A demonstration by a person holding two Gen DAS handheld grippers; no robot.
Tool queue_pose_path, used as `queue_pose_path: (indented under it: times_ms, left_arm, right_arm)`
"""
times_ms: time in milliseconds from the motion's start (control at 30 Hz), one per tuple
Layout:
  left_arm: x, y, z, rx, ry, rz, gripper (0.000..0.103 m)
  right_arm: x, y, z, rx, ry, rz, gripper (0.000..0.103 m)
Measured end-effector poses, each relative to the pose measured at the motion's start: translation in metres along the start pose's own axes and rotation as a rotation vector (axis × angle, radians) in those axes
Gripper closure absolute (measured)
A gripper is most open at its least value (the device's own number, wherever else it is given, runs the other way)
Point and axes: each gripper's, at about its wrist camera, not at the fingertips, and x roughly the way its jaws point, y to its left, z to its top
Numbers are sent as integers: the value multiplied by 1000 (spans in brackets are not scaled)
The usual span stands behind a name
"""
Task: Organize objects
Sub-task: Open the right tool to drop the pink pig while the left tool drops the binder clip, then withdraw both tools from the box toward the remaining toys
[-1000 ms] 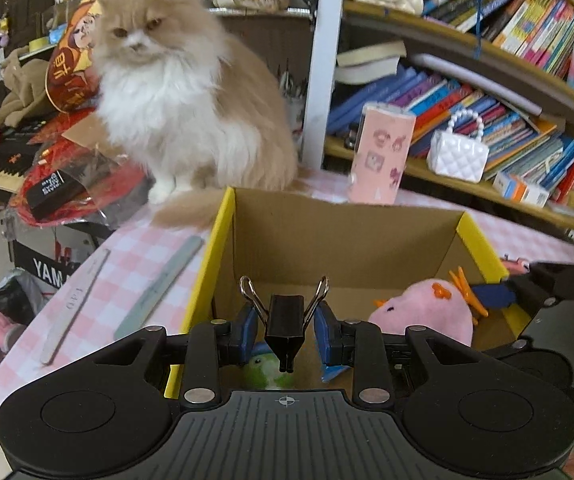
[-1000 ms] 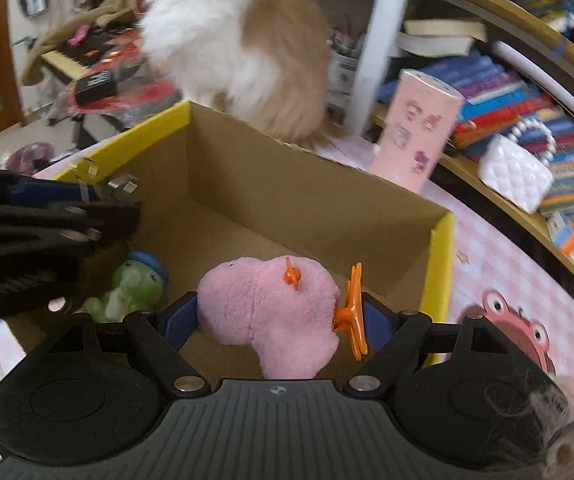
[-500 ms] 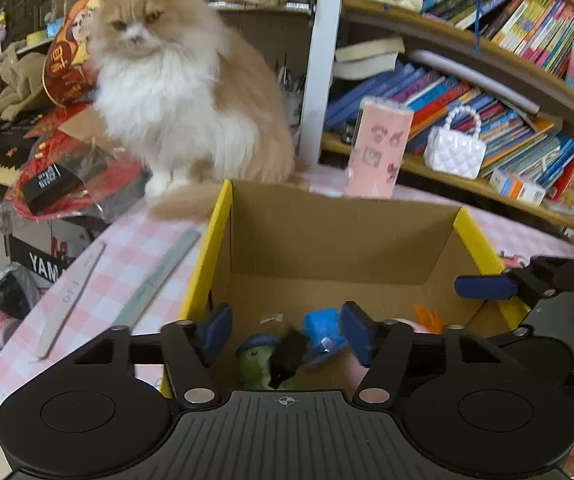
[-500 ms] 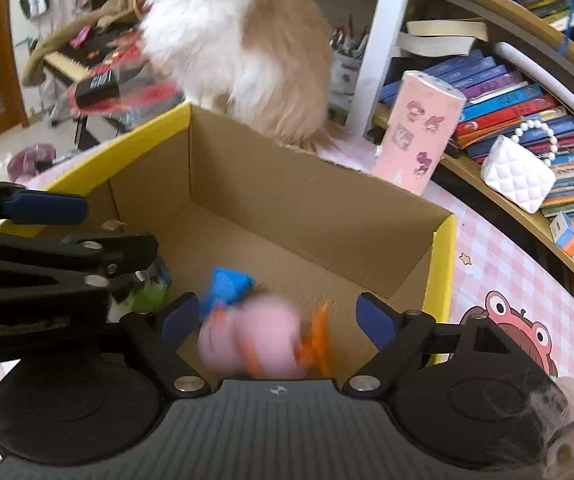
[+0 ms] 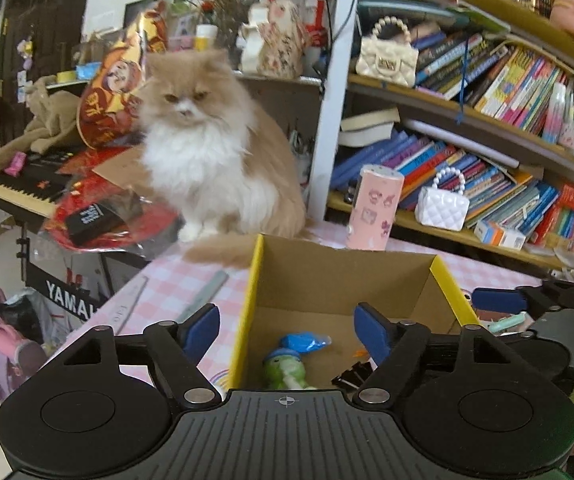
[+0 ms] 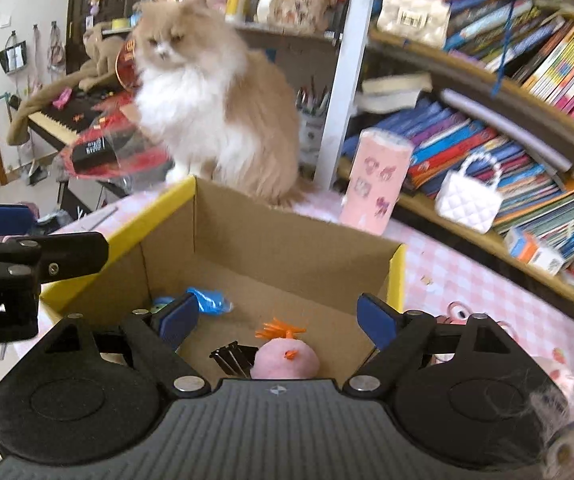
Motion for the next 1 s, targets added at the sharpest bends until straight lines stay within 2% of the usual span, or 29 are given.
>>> queue_pose_path:
  times_ms: [167, 267, 500, 767, 1000]
  left_arm:
    - [-28, 15, -15, -12, -1, 8, 26]
    - [-45, 23, -31, -21, 14, 25, 20]
    - [-75, 37, -66, -54, 73, 49, 19]
    - [-104, 36, -98, -24, 125, 65, 19]
    - [-118, 29, -115, 13, 160, 42, 18]
  right_arm:
    - [-35, 13, -9, 34, -43, -22, 17]
    - [-55, 23, -21, 66, -43, -32, 17]
    - [-89, 49, -62, 134, 25, -33, 17]
    - [-118, 70, -102, 175, 91, -41, 17]
    - [-140, 78, -128, 205, 119, -57, 17]
